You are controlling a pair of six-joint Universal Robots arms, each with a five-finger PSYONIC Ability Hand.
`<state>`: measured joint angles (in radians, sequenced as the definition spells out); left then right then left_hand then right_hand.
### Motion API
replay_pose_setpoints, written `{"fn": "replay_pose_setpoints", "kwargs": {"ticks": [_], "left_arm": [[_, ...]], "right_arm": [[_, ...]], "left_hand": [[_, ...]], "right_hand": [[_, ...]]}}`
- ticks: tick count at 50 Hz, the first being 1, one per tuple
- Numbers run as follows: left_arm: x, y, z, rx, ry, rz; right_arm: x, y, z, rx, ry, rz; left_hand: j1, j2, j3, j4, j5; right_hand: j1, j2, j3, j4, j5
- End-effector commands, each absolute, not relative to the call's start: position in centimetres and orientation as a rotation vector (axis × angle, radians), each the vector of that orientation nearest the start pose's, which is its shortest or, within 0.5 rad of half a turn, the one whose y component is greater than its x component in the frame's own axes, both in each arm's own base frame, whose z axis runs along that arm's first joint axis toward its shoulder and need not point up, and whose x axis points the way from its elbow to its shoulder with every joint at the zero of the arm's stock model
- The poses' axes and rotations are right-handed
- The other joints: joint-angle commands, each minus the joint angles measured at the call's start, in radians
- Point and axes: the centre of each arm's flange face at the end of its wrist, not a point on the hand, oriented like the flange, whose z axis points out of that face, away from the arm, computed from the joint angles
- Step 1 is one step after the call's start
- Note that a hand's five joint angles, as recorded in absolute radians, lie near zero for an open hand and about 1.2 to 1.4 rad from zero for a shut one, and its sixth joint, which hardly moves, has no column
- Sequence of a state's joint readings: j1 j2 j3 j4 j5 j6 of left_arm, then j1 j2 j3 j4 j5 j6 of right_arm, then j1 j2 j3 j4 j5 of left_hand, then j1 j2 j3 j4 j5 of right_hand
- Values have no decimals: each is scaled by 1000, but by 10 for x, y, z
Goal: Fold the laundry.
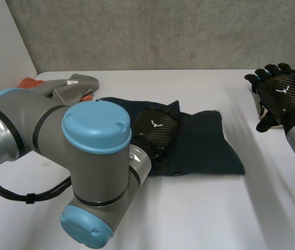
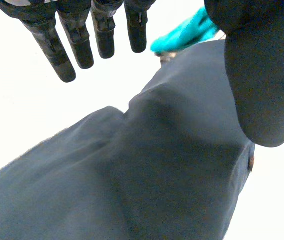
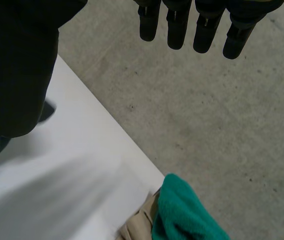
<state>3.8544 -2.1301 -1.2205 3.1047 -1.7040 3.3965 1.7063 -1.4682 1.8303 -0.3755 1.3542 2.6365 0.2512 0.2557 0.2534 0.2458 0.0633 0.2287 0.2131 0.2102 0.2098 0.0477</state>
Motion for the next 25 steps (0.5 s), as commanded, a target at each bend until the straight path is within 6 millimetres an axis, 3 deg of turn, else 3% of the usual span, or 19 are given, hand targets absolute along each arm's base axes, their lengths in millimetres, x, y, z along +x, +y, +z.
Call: {"fn": "replay_pose_setpoints", "kwargs": {"ticks": [1,6,10,14,15,21,25], "left_arm": [[-372,-179,247,1177,2321,-2136],[-364,-193,258,1125,2294,-2173],[-359,-213,258,1139,2243,-2160],[-367,-226,239,1303,2175,-2103],[-368,-232,226,1364,2155,-2053],[-361,-256,189,1406,2148,-1906],[-356,-263,179,1401,2168,-1862]], "right_arm": [[188,-288,232,-937,2178,-2183],[188,-284,230,-869,2276,-2015],[189,-280,215,-775,2395,-1753],[192,-279,195,-705,2441,-1563],[194,-282,186,-688,2439,-1526],[200,-292,159,-676,2424,-1508],[210,-294,153,-720,2392,-1544]], "left_hand": [[-23,-27,-25,-18,-10],[-20,-25,-22,-15,-7],[-20,-25,-22,-15,-7],[-23,-27,-25,-18,-10],[-29,-33,-31,-23,-15],[-41,-45,-43,-35,-27],[-32,-36,-34,-26,-18]], "right_hand": [[-54,-39,-36,-35,-48],[-54,-39,-36,-35,-48],[-54,-39,-36,-35,-48],[-54,-39,-36,-35,-48],[-54,-39,-36,-35,-48],[-54,-39,-36,-35,-48],[-54,-39,-36,-35,-48]]}}
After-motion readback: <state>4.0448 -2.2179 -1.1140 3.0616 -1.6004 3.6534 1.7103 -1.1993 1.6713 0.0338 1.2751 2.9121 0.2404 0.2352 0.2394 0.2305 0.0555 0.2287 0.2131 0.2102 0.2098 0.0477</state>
